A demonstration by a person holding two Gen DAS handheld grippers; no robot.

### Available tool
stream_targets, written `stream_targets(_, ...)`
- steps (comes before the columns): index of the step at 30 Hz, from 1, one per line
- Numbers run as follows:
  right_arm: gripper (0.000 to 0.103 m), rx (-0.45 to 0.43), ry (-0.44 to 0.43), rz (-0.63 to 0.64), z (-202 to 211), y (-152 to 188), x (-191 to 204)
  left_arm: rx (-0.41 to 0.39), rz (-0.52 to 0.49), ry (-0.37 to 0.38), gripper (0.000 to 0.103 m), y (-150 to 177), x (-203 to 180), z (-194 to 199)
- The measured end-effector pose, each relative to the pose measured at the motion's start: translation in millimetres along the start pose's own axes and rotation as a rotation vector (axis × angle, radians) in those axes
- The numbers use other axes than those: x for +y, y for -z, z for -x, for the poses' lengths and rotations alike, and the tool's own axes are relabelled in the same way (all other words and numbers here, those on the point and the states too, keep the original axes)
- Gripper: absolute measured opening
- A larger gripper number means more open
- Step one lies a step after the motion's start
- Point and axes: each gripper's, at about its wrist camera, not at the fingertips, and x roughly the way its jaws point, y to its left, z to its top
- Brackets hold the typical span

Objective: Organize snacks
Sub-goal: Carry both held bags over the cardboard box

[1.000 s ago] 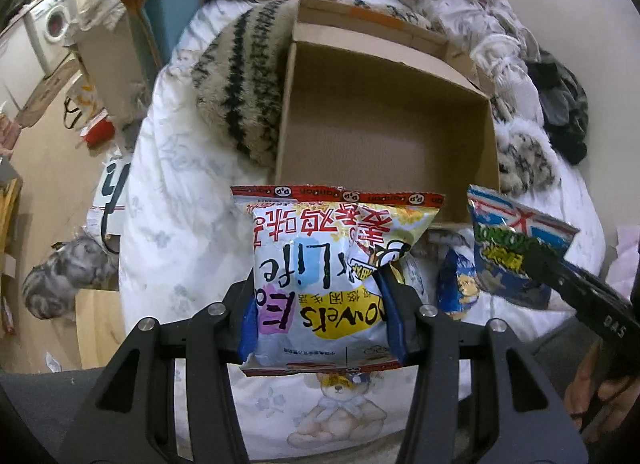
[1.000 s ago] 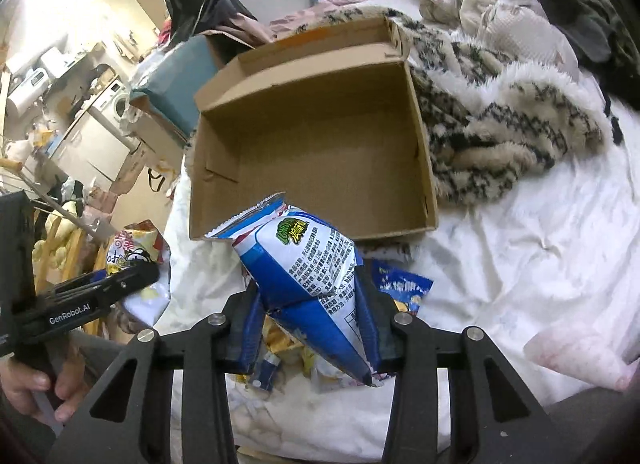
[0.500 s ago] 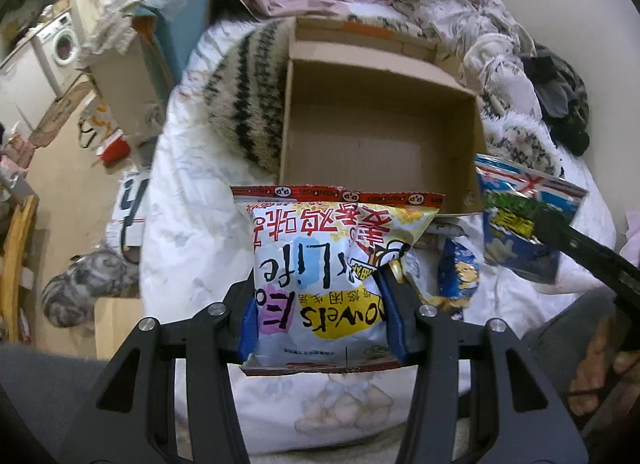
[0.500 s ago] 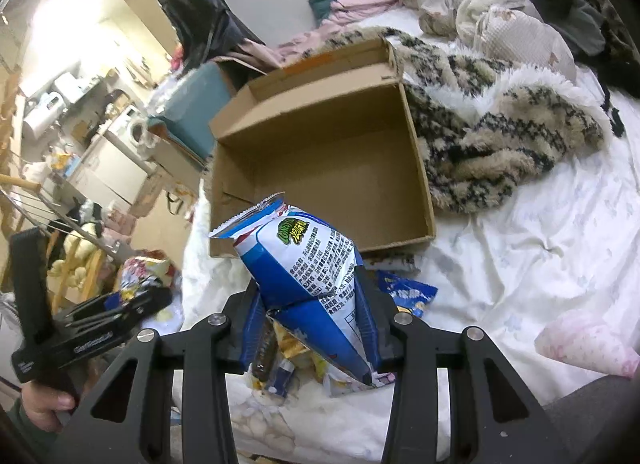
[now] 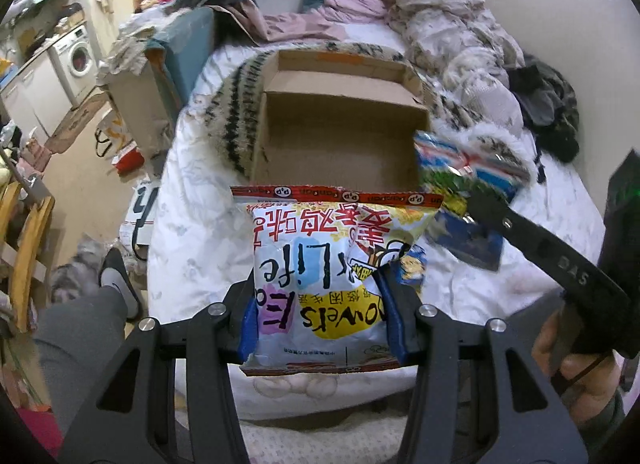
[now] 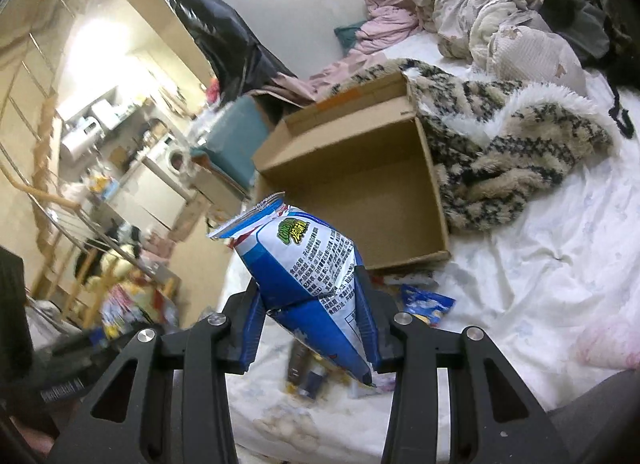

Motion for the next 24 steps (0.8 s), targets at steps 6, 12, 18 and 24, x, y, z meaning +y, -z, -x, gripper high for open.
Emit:
stream_targets(6,0.043,0.002,0.008,-0.007,5.2,4.0,0.0,-0.013,-0.005,-0.004,0.046,-7.4,1.0,-7.3)
stream_targets(12,0.043,0.019,0.032,-0.034,1.2,1.0,-8.5,-0.007,-0.005,-0.036,0.046,-19.6,22.5,-29.0)
stream_targets(18,0.043,0.031,0.033,-0.070,-10.6,-16.9,-11.6,0.005,-0.040,-0.040,0.046,-42.8,38.1,-69.2)
stream_targets(24,0.043,0.061,0.033,-0.082,-45.4,-49.6,-15.3,0.013,-0.067,-0.032,0.046,-79.2,41.4,-110.2)
